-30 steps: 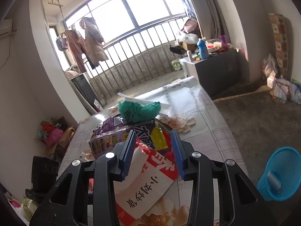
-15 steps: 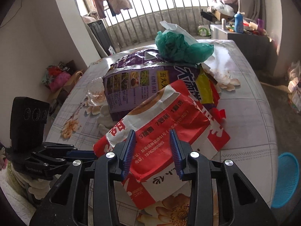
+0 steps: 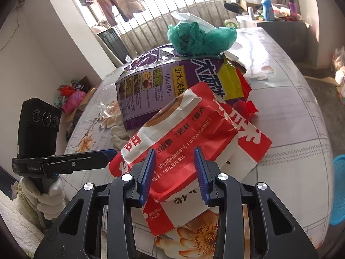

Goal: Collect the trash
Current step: 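Grasp the rolled red-white snack wrapper with the left gripper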

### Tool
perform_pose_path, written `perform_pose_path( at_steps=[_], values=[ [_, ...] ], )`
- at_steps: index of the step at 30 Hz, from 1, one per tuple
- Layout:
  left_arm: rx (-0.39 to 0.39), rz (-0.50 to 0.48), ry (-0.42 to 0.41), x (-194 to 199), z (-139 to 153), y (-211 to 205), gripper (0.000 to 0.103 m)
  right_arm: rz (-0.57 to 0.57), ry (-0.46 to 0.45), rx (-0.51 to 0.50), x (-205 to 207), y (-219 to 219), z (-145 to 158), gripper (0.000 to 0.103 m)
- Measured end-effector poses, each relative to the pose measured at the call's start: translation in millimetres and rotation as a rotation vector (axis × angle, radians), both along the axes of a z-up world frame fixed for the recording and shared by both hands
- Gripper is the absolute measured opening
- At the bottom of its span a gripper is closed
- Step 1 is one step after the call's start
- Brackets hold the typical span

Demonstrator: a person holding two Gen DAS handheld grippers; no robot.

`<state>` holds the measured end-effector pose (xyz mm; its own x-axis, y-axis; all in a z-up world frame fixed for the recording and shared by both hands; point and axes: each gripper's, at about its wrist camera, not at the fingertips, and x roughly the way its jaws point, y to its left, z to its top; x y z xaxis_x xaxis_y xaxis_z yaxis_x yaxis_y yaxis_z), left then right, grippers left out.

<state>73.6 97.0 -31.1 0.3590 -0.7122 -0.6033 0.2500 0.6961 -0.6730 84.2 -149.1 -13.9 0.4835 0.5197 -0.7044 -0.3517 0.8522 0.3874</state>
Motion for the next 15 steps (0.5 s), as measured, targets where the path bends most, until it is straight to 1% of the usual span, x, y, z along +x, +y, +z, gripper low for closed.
perform_pose_path(
  at_steps=[4,6,10,13,15],
  values=[
    [0.017,-0.015,0.033,10.9,-12.0,-8.0,0.047,-0.010,0.011,0.036,-0.3,-6.7,-2.9,0.034],
    [0.004,-0.008,0.052,16.0,-14.2,-6.6,0.047,-0.013,0.008,0.049,-1.0,-10.0,-3.8,0.034],
    [-0.050,-0.009,0.082,25.5,-16.3,-6.0,0.047,-0.018,0.017,0.105,-0.7,-18.1,-7.0,0.034],
    [-0.143,-0.029,0.122,23.7,-20.6,-0.7,0.046,-0.021,0.027,0.147,0.3,-23.3,-9.2,0.032],
    [-0.157,-0.029,0.138,23.7,-24.7,-0.3,0.045,-0.023,0.029,0.163,0.3,-27.1,-9.9,0.031]
  ],
)
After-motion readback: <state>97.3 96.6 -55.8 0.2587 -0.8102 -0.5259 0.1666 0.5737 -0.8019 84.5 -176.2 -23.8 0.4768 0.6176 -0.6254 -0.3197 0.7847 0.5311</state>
